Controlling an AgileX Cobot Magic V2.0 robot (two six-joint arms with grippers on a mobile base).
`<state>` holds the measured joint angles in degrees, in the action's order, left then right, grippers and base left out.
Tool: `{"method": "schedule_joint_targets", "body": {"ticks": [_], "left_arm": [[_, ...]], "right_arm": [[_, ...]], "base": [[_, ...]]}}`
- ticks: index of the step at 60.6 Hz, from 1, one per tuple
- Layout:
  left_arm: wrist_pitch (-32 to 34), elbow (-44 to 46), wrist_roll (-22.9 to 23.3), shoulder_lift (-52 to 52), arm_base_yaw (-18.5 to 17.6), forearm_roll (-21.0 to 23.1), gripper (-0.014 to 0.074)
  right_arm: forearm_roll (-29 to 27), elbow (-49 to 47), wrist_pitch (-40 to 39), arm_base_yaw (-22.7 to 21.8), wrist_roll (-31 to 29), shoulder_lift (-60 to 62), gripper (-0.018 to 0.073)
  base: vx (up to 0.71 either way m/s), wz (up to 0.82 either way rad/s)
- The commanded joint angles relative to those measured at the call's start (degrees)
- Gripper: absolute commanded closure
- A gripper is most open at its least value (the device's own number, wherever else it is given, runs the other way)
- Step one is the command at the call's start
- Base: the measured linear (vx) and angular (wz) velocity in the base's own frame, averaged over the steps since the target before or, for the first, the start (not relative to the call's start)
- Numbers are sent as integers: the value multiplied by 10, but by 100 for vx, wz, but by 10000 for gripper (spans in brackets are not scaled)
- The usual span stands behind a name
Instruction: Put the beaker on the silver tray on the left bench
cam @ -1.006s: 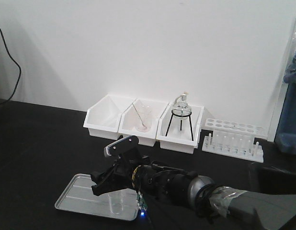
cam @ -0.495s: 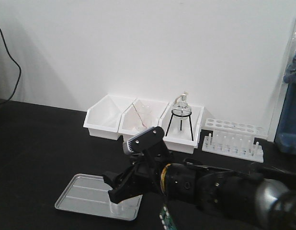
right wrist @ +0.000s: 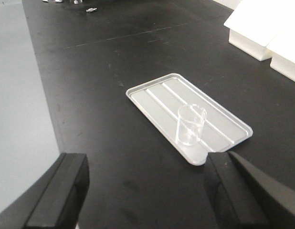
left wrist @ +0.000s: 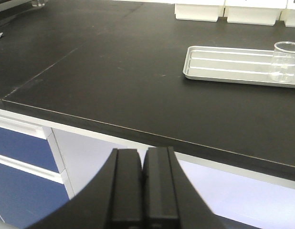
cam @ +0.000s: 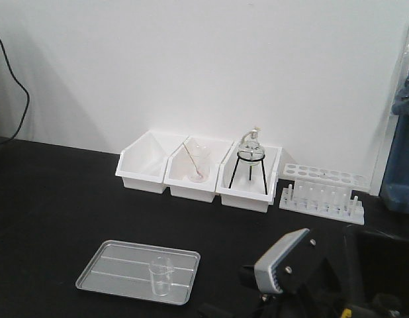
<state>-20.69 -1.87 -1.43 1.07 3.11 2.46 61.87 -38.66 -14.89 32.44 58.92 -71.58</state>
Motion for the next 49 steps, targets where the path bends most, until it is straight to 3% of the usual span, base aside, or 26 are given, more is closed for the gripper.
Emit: {"method": "schedule_joint_targets", "body": {"ticks": [1,41,45,49], "left_arm": [[45,-11,0,5,0,4,595],[45,-11,0,5,0,4,595],[45,-11,0,5,0,4,595],[45,-11,0,5,0,4,595]], "right_arm": [[-9,8,-21,-1,0,36,1],[-9,41,-7,-1,0,54,7],[-33,51,19,-1,-3,85,20],[-99,71,60,-1,-10,130,41]], "base": [[0,0],[0,0],[0,0],[0,0]]}}
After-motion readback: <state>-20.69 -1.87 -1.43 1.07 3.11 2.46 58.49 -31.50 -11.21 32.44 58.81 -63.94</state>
